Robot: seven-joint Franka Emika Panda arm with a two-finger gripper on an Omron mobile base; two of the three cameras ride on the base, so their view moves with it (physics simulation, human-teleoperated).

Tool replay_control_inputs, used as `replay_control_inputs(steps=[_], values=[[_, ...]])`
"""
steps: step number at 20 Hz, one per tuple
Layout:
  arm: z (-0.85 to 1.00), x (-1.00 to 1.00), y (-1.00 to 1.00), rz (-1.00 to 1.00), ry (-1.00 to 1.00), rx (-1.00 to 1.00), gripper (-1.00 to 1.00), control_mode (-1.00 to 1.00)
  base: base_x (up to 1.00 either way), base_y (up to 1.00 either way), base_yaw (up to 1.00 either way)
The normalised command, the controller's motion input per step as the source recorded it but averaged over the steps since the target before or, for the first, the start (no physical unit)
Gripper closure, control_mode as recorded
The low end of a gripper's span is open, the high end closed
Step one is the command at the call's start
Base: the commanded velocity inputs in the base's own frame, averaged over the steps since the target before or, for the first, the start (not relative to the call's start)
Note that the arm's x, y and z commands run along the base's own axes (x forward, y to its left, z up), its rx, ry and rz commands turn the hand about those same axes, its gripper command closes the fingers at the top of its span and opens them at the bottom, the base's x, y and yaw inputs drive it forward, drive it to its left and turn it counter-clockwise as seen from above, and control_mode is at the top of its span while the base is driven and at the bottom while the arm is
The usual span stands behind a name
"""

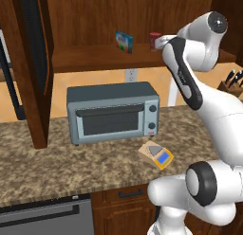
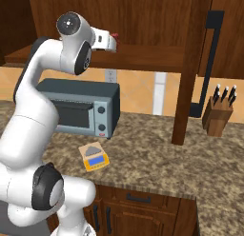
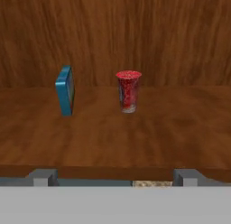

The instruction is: Pick the yogurt and place it on the digital scale for weighing, and close the cabinet.

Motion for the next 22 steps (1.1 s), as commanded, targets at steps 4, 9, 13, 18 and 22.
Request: replay_control_inputs(steps=[4, 9, 13, 18, 22], values=[[0.00, 0.70, -0.05, 0.00, 0.11, 0.00, -1.00, -1.00, 0.00, 0.00, 0.00], [0.00, 0.64, -0.23, 0.02, 0.08, 0.00, -1.00, -1.00, 0.00, 0.00, 0.00], [0.00, 0.46, -0.15, 0.02, 0.00, 0.00, -1.00, -1.00, 0.00, 0.00, 0.00], [-0.05, 0.51, 0.02, 0.00, 0.00, -0.01, -1.00, -1.00, 0.00, 0.00, 0.00], [-0.11, 0.55, 0.01, 0.00, 0.00, 0.00, -1.00, -1.00, 0.00, 0.00, 0.00]])
